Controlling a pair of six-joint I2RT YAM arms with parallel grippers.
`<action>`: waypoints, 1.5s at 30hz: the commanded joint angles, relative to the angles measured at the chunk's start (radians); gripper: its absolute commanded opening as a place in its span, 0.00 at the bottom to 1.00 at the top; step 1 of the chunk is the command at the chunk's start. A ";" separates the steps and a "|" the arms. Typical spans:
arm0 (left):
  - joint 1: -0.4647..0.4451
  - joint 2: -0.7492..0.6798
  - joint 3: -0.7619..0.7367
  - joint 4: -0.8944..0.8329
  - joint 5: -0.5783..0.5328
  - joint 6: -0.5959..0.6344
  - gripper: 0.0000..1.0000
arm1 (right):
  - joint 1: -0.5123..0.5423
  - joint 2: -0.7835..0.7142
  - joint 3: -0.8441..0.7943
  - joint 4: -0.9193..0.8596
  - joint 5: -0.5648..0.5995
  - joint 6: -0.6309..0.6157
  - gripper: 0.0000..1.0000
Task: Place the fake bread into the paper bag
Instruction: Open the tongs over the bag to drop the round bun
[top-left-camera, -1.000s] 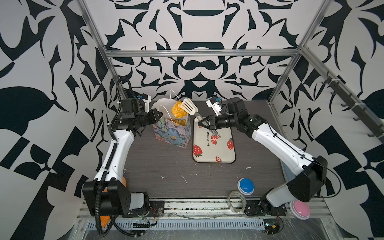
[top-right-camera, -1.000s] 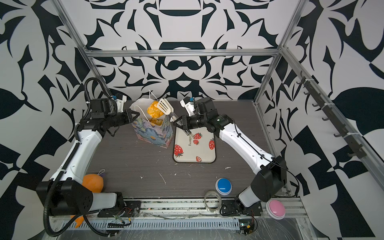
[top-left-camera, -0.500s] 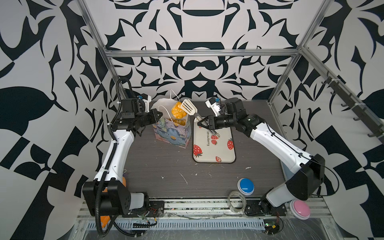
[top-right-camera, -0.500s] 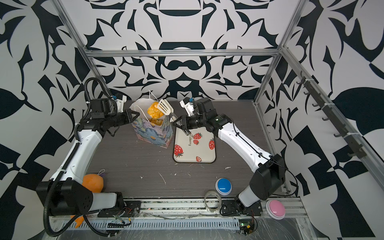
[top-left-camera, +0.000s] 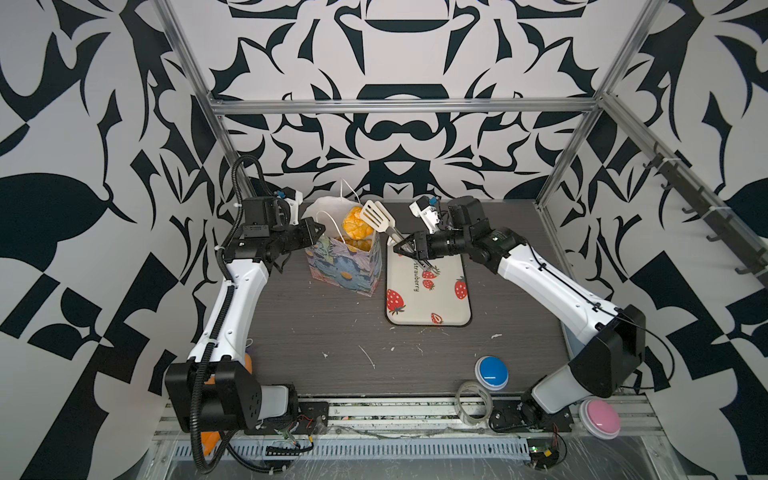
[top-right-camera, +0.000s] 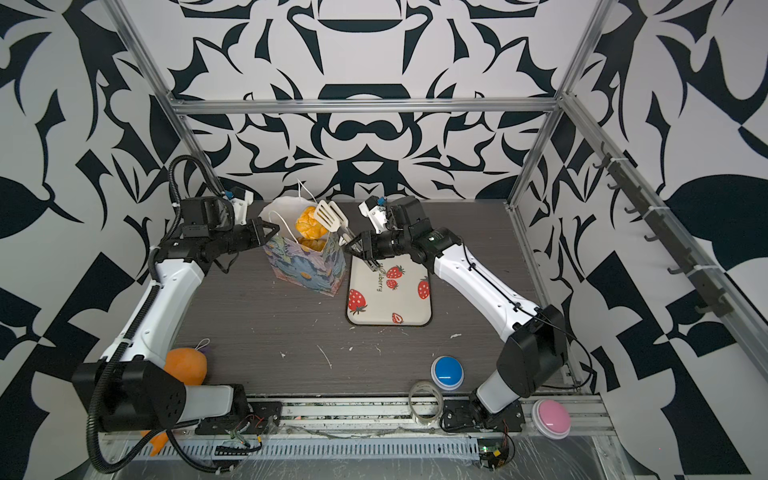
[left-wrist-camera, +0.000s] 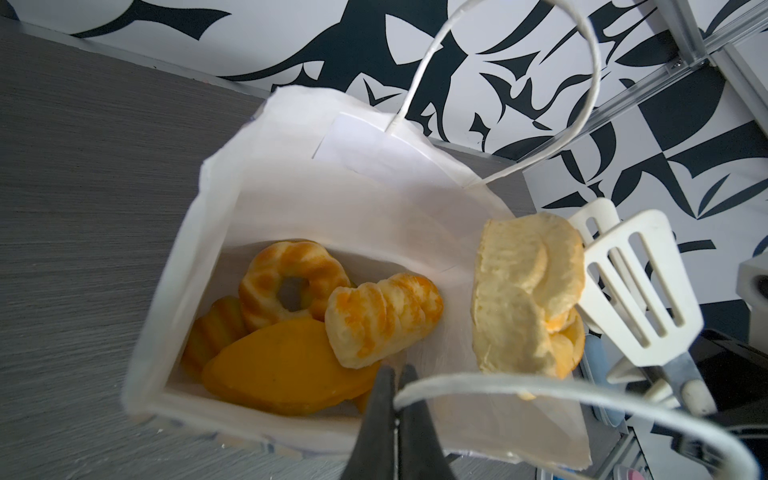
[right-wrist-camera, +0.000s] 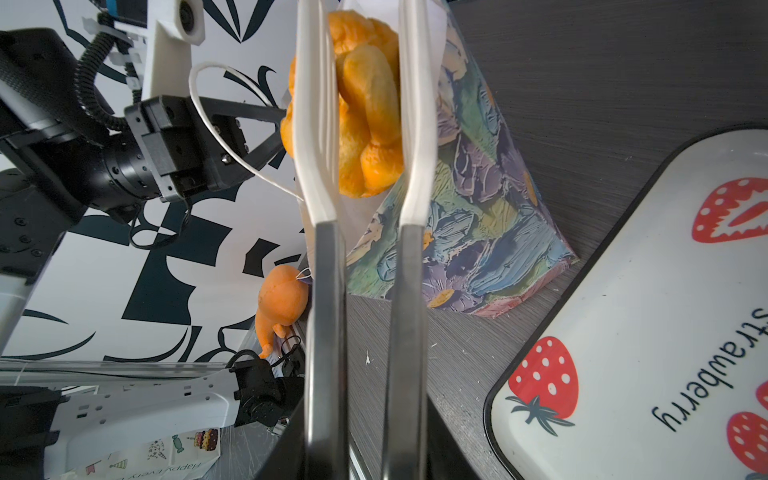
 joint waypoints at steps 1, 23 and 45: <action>-0.004 0.006 -0.014 -0.008 0.013 -0.002 0.02 | 0.004 -0.017 0.050 0.053 -0.028 -0.010 0.37; -0.004 -0.009 -0.016 -0.008 0.007 0.003 0.02 | 0.003 -0.057 0.074 0.022 0.004 -0.049 0.39; -0.001 -0.061 -0.038 0.024 -0.020 0.010 0.40 | -0.064 -0.144 0.040 -0.010 0.037 -0.080 0.39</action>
